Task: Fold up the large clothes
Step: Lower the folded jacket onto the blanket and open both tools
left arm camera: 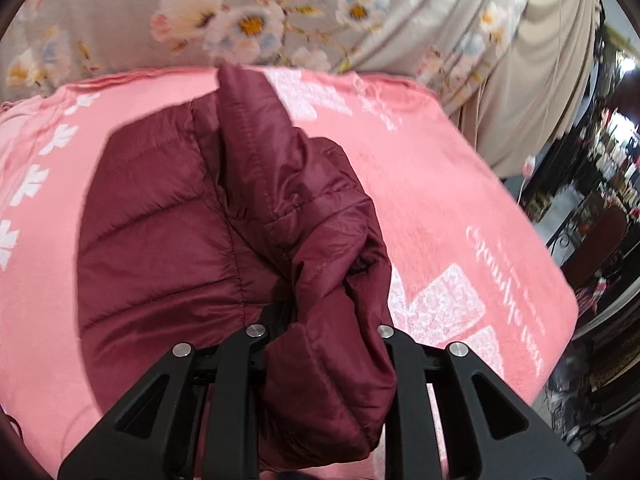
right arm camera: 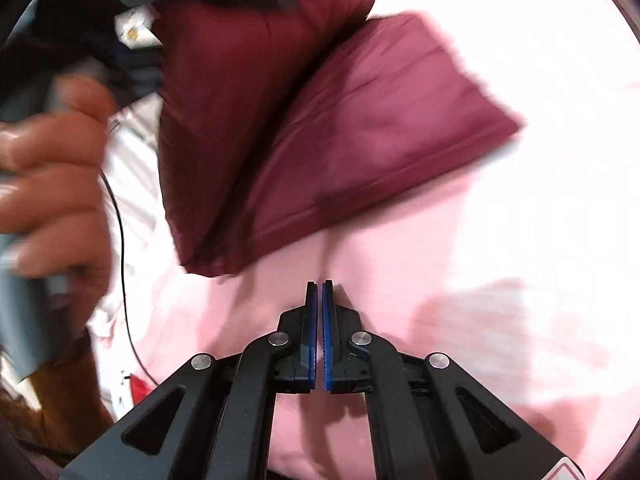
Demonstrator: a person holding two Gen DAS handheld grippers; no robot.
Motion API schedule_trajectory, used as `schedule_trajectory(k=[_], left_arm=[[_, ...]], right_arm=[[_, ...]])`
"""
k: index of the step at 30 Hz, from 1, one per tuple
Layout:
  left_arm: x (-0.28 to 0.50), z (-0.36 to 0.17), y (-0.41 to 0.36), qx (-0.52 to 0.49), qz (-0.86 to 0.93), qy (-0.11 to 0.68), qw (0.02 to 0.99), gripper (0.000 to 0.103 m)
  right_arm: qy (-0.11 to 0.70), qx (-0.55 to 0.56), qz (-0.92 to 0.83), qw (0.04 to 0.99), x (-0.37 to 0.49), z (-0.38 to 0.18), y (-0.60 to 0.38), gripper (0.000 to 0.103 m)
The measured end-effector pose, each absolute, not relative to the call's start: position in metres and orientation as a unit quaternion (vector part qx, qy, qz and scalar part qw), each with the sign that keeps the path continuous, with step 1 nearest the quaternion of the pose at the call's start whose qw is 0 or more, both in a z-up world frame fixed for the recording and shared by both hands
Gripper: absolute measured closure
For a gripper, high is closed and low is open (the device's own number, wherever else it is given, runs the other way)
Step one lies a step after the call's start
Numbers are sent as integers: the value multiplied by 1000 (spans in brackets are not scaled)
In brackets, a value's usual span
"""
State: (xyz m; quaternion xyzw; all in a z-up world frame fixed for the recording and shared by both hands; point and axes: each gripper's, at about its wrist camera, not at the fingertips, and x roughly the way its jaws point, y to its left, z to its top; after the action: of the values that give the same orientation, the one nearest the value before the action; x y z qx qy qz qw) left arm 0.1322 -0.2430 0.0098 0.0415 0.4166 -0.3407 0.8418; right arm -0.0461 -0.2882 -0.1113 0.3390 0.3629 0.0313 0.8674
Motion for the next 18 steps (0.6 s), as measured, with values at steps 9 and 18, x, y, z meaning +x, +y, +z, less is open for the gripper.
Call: schedule_trajectory(k=[9,18], left_arm=[[127,-45,-291,88,-325,458,823,84],[107,10,-279,53,-417,425,801,30]], right_arm=[[331,305,-68,890,-89,-87,-329,92],[276,270,-98,917,-87,-53,-346,63]])
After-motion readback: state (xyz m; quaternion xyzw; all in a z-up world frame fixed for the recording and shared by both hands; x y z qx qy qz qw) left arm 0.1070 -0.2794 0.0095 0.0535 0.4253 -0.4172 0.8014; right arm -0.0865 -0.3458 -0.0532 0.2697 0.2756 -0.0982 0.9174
